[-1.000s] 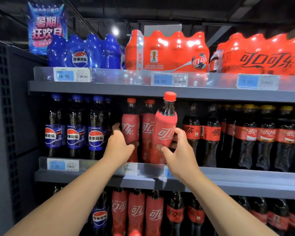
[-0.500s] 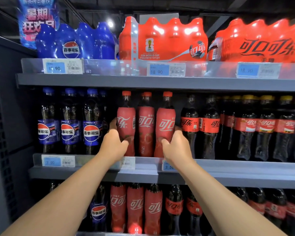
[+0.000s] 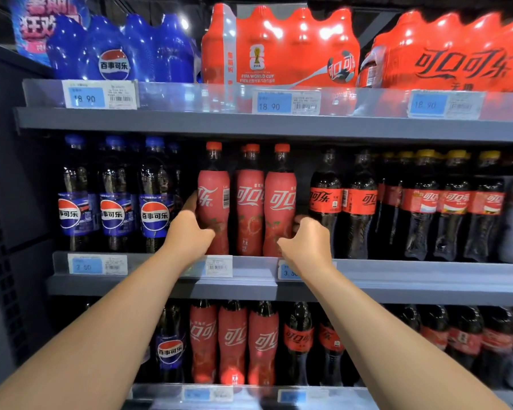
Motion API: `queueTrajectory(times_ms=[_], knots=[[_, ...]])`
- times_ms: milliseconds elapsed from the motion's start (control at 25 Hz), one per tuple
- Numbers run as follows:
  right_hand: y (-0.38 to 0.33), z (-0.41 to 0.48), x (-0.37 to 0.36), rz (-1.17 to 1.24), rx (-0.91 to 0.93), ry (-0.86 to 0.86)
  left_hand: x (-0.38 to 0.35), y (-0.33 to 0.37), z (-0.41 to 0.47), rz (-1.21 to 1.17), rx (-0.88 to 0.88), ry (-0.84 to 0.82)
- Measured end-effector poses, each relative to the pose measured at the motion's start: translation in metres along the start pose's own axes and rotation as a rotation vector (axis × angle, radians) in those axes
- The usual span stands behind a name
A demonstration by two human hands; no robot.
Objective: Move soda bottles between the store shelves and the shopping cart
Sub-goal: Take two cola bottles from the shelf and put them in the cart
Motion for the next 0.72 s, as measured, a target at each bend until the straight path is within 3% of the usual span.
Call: queueTrajectory(times_ms=[120,200,400,720], knots=[[0.003,-0.007,0.017,0.165,0.071,0.129,0.006,0.004,-0.014,0.019,-0.042,0.148],[0.003,-0.008,0.018,0.214,0.127,0.117,0.008,0.008,-0.023,0.072,-0.105,0.215],[0.005,-0.002,0.009,0.116,0.129,0.086,0.005,0.007,-0.024,0.221,-0.146,0.171],[0.008,-0.005,0.006,-0.03,0.104,0.145,0.005,0.003,-0.018,0.209,-0.105,0.146]])
Point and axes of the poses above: each hand's wrist, its own z-axis towards the middle knuckle, its own x-axis out of the back of the hand, y = z × x, the point moved 8 cm from there along z, towards the middle knuckle, and after that the axes turned 5 degrees about x, right-handed, at the moved point
